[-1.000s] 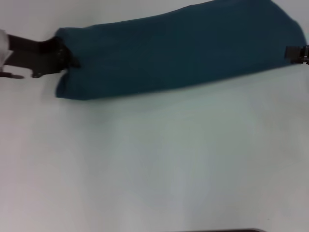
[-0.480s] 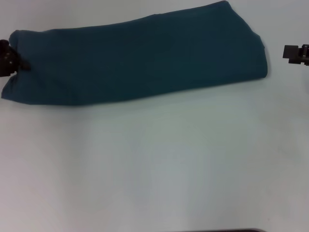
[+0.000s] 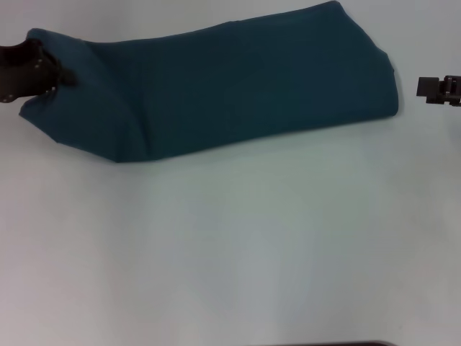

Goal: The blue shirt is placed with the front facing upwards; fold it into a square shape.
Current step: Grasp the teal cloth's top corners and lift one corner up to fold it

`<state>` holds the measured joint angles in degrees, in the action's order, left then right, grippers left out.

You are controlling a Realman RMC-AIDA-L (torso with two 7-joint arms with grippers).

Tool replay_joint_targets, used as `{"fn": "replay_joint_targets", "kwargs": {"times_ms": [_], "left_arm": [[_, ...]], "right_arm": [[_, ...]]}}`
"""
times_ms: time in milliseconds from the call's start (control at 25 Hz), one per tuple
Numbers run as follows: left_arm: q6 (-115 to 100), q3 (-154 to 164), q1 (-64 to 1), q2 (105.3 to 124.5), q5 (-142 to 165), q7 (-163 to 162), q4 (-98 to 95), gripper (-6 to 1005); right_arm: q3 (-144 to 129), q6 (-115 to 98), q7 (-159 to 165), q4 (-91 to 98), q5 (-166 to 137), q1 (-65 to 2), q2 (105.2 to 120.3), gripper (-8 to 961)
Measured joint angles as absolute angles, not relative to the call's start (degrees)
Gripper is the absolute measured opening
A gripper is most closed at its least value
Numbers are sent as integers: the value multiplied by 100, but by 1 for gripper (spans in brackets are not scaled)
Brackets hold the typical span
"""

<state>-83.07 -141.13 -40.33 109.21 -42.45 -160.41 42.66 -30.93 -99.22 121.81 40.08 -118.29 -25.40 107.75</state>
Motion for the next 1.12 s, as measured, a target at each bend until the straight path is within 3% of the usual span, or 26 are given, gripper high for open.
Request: {"fn": "replay_joint_targets", "kwargs": {"times_ms": [440, 640, 920, 1120], "left_arm": [[-8092, -14153, -3569, 10556, -4096, -16284, 4292, 75], [-8264, -14346, -3536, 10504, -4144, -16254, 4326, 74], [-8863, -14600, -3749, 10827, -4844, -15868, 4345, 74], [-8987, -14596, -3986, 11180, -4998, -15730, 4397, 75]], "right_arm": [[-3083, -9912, 12179, 4008, -11841, -2545, 10788, 877], [-3085, -9906, 12183, 4008, -11841, -2556, 10802, 870], [-3055, -9855, 12184, 3938, -11798, -2595, 10860, 861], [-3020, -9518, 12192, 3692, -11770, -2751, 11016, 854]]}}
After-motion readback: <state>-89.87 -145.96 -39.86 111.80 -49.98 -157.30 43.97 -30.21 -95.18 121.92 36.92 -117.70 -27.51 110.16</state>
